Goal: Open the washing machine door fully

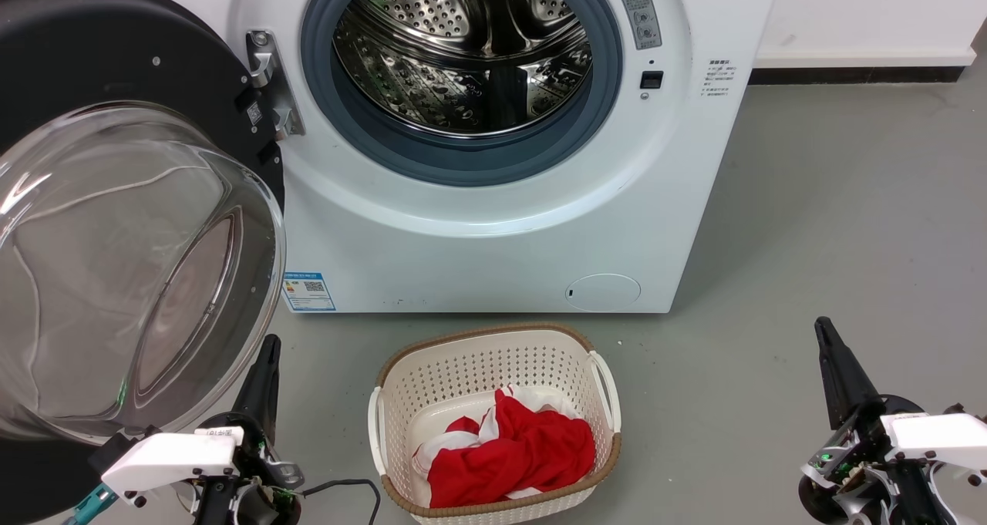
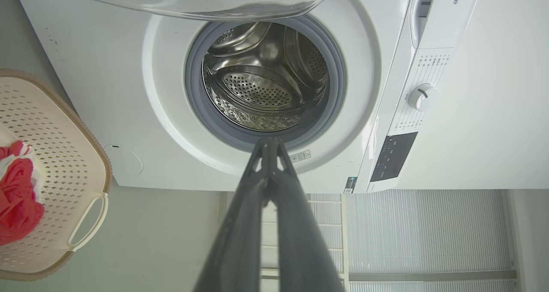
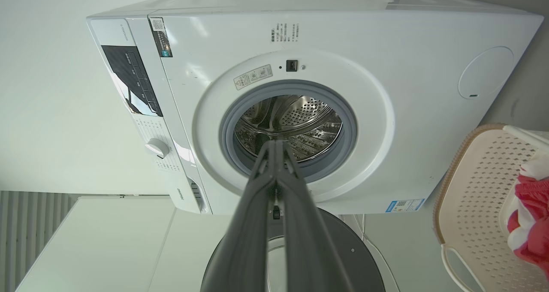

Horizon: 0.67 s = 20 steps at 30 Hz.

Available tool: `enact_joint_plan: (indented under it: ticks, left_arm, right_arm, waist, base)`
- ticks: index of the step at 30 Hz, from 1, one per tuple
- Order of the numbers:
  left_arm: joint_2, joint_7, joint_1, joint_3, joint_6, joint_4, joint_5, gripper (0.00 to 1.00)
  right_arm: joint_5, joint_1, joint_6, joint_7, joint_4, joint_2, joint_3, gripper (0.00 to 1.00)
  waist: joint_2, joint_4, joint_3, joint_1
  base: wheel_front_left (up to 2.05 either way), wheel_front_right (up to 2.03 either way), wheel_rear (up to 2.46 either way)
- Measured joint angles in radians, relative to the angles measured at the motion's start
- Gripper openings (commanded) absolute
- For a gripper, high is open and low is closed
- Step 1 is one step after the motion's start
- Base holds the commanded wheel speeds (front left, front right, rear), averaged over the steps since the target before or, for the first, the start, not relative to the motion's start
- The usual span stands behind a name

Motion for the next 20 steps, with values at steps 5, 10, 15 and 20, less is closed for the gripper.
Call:
enact_joint_plan:
  ticks: [5, 10, 15, 20]
  left_arm:
    - [0.000, 0.000, 0.000, 0.000, 0.000, 0.000, 0.000, 0.00]
    - [0.000, 0.000, 0.000, 0.000, 0.000, 0.000, 0.000, 0.00]
    - [0.000, 0.000, 0.000, 0.000, 0.000, 0.000, 0.000, 0.00]
    - [0.000, 0.000, 0.000, 0.000, 0.000, 0.000, 0.000, 0.00]
  right_arm:
    - [0.000, 0.000, 0.000, 0.003, 0.000, 0.002, -0.002, 0.00]
    - [0.000, 0.000, 0.000, 0.003, 0.000, 0.003, -0.003, 0.00]
    - [-0.003, 0.000, 0.000, 0.005, 0.000, 0.004, -0.004, 0.00]
    - [-0.003, 0.000, 0.000, 0.007, 0.000, 0.005, -0.005, 0.00]
  waist:
    - [0.0000, 0.000, 0.000, 0.0000]
    - [0.0000, 0.000, 0.000, 0.0000]
    - [0.0000, 0.000, 0.000, 0.0000]
    - [0.0000, 0.000, 0.000, 0.0000]
  base:
    - [0.00, 0.00, 0.00]
    - [0.00, 0.00, 0.00]
    - [0.00, 0.00, 0.00]
    - [0.00, 0.00, 0.00]
